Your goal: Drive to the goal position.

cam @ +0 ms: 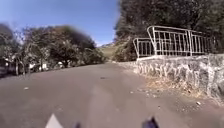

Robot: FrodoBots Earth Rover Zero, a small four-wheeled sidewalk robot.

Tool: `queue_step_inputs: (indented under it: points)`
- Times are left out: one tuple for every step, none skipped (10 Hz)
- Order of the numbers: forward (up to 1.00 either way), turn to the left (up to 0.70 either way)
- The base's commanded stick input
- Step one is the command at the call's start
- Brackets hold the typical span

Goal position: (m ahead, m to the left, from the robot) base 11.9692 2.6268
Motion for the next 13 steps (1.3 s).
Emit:
queue_step_inputs:
  points:
    - [0.5, 0.0]
    - [0.5, 0.0]
    - [0.5, 0.0]
    - [0.5, 0.0]
    - [0.5, 0.0]
    - [0.5, 0.0]
    - [0.5, 0.0]
    - [0.5, 0.0]
    - [0.5, 0.0]
    - [0.5, 0.0]
    - [0.5, 0.0]
    - [0.5, 0.0]
    - [0.5, 0.0]
